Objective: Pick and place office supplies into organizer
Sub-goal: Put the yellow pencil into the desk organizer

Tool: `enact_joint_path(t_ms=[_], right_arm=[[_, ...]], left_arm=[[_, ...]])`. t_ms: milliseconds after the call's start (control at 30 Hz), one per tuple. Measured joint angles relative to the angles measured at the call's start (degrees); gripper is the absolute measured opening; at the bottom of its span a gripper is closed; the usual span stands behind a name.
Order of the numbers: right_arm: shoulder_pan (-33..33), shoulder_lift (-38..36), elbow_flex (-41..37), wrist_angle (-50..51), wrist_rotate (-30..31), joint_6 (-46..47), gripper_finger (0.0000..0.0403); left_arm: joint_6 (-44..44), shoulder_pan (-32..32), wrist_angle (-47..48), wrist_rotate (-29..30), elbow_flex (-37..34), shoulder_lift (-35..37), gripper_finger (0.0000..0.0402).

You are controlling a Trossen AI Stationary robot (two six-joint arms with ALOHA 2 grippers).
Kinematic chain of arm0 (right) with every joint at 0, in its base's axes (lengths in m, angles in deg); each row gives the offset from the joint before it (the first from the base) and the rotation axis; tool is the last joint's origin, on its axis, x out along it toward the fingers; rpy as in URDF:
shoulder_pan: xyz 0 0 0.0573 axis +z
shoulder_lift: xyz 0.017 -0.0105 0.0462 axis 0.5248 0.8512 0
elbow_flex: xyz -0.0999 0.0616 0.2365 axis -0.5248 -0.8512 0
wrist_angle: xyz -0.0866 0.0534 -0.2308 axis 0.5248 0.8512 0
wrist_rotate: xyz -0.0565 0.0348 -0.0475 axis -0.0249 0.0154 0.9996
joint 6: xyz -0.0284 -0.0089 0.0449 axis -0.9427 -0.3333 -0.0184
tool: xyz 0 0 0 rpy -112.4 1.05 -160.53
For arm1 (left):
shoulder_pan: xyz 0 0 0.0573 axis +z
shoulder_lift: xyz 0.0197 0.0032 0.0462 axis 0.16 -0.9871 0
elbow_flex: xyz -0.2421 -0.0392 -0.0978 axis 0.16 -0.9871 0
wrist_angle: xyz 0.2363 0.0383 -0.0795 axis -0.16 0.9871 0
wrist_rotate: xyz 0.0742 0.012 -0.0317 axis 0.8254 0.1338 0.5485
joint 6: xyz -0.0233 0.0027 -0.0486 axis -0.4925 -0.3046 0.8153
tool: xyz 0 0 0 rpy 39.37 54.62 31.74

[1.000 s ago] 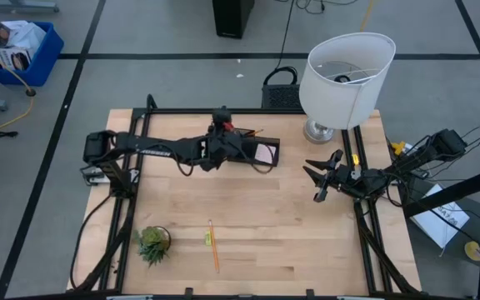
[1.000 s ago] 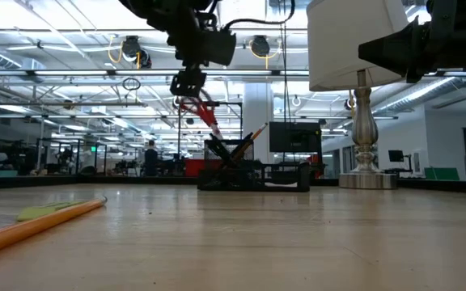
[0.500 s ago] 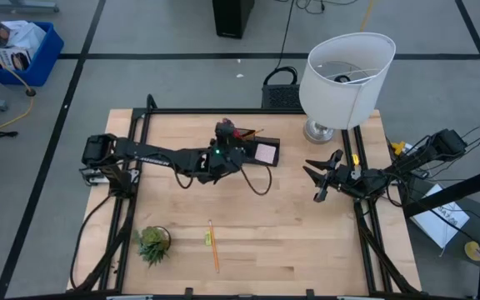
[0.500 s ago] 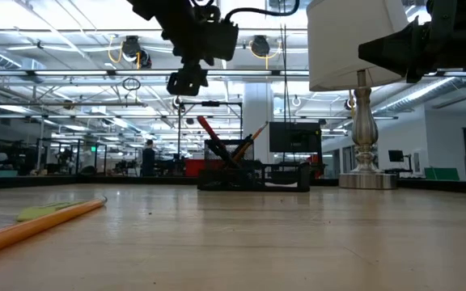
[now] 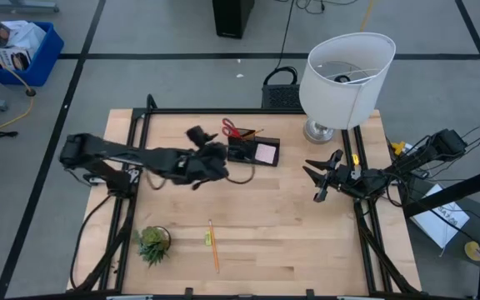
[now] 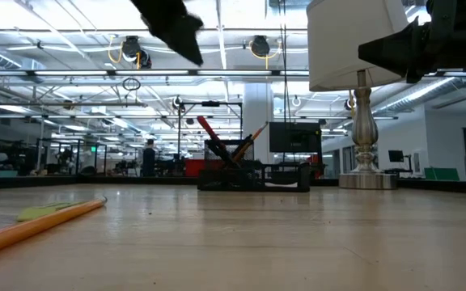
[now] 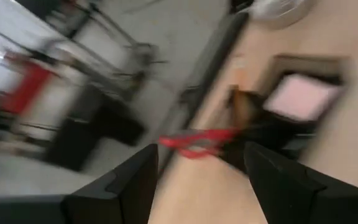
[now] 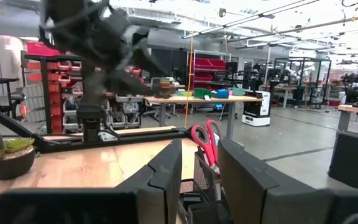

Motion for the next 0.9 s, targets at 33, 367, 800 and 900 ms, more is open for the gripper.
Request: enact_joint_path(t_ms=[33,367,800,900], right_arm=[[0.0,0.0,0.0,0.0,0.0,0.0,0.0100],[0.0,0.0,0.0,0.3,0.0,0.0,0.0100],[0.0,0.0,0.0,0.9,0.0,0.0,0.0100],[0.0,0.0,0.0,0.8,0.0,0.0,0.0100]], left_arm=[[2.9,-0.7,1.7,-1.6,0.0,1.4,0.0244],[39.5,-7.7,5.1,-23.1,0.0,7.0,0.0244],[66.2,-21.0,7.3,-17.2,-0.1,2.7,0.0244],[75.8,-23.3,9.0,-15.5,0.0,-0.9,0.0244]])
